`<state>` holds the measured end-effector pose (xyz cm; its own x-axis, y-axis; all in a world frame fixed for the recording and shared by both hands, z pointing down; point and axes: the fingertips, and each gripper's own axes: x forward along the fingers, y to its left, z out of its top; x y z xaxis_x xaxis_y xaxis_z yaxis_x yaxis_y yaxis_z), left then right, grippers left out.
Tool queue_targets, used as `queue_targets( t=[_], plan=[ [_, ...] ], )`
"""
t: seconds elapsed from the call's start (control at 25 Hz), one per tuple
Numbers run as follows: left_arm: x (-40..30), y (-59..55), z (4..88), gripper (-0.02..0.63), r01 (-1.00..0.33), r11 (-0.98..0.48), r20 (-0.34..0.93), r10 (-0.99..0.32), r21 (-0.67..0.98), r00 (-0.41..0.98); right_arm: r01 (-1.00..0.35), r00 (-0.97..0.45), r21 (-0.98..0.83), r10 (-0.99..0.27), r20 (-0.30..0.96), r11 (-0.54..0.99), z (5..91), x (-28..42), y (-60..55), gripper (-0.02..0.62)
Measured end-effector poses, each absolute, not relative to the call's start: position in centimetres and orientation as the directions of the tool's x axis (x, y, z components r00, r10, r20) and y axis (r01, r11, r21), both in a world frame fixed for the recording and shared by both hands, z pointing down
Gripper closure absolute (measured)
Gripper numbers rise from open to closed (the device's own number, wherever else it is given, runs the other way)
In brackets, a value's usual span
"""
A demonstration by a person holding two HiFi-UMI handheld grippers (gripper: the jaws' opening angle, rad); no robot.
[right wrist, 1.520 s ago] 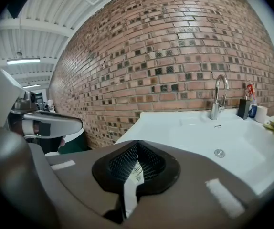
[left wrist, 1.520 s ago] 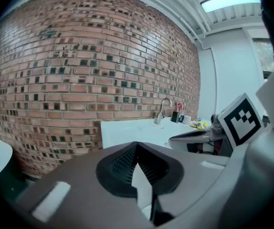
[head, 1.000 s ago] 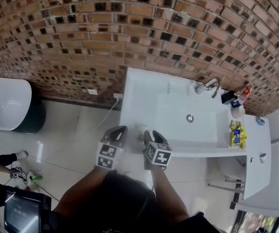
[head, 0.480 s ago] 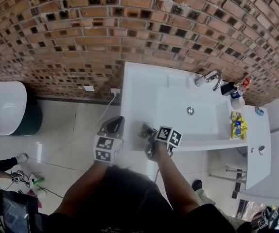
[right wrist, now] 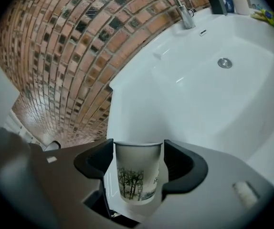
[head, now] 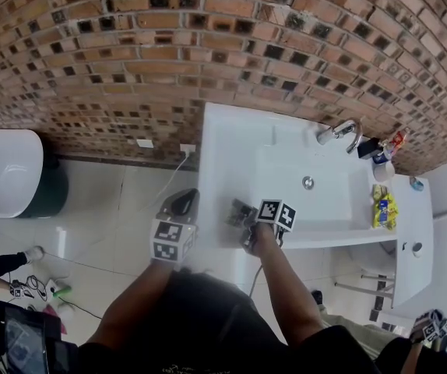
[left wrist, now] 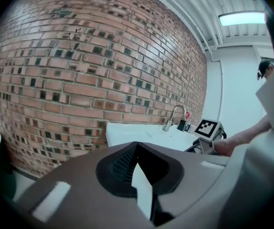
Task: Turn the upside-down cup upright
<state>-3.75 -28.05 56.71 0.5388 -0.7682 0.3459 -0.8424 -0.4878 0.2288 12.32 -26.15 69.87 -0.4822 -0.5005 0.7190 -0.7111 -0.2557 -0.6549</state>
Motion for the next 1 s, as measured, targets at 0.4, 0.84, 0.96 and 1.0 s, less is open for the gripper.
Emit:
queue_targets(
  t=[0.4, 0.84, 0.96, 1.0],
  plan=[
    [-3.8, -28.6, 57.1, 0.612, -0.839, -0.489, 0.348, -0.764, 0.238, 0.543, -0.662, -0.527, -0.694, -0.483, 0.699, -0.283, 69.8, 11.8, -26.4, 0.273],
    [-4.7, -28.3, 57.8, 0.612, -0.849, -0.479, 0.363, -0.767, 0.225, 0.529, -0.704, -0.503, -0.683, -0.541, 0.674, -0.196, 68.1, 11.6, -26.4, 0.275],
    [-4.7, -28.2, 57.8, 0.612, -0.850, -0.479, 0.363, -0.768, 0.219, 0.527, -0.739, -0.474, -0.661, -0.596, 0.648, -0.131, 66.8, 11.8, -27.0, 0.275],
    [-4.7, -28.2, 57.8, 0.612, -0.850, -0.479, 0.364, -0.768, 0.219, 0.527, -0.760, -0.458, -0.642, -0.616, 0.641, -0.104, 66.4, 11.9, -27.3, 0.275]
  ],
)
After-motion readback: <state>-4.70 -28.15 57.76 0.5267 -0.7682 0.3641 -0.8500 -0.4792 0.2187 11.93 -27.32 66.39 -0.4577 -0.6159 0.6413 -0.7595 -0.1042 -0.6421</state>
